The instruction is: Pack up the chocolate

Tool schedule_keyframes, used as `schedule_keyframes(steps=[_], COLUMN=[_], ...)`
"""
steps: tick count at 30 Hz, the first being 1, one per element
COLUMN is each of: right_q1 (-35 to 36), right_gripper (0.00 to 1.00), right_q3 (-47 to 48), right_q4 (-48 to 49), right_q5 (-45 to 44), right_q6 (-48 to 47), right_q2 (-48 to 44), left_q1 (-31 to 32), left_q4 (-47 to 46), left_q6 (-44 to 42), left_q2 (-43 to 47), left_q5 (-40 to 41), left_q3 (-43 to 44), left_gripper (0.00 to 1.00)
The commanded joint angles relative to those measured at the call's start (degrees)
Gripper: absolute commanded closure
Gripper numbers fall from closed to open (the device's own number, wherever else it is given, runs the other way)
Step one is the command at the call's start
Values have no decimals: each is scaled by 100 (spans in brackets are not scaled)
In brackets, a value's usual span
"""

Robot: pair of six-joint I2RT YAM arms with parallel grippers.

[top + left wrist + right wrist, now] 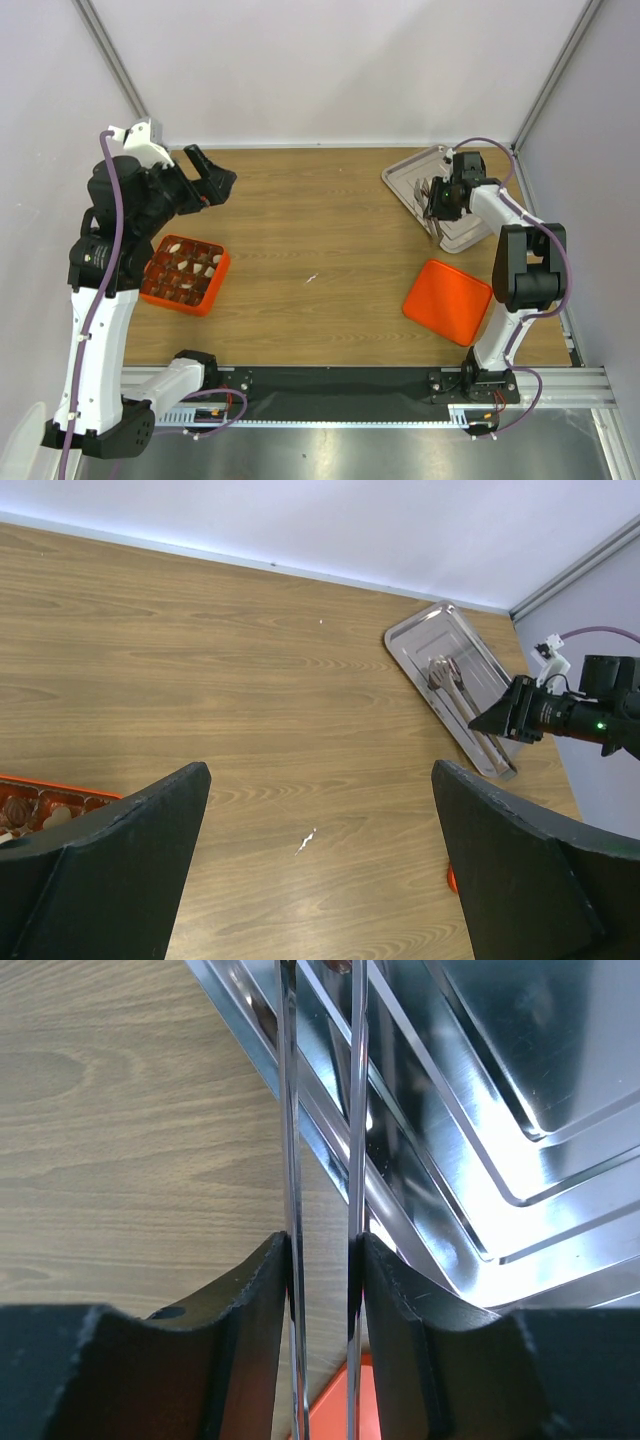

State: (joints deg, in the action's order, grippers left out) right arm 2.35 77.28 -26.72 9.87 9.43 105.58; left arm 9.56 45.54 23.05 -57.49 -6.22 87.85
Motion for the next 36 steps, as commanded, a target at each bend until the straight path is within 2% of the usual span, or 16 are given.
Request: schedule_keyframes(steps=[1,7,13,36], right_q1=[20,11,55,55], right_gripper=[61,62,57,60], right_q3=[209,332,306,-72], right_q4=[-167,-386,-501,-563], right_q5=[77,-29,50,-73], right_q6=[24,-38,-12,6], right_q2=[-283,-301,-292,-530], left_q1=[-33,-42,-42,-33], left_q4=[-159,-159,-151,-177], left_q6=[42,42,77,130], left_q2=[28,28,28,19], left_q5=[7,-2,-20,-73], left_q3=[285,364,417,469], left_gripper=[0,0,0,0])
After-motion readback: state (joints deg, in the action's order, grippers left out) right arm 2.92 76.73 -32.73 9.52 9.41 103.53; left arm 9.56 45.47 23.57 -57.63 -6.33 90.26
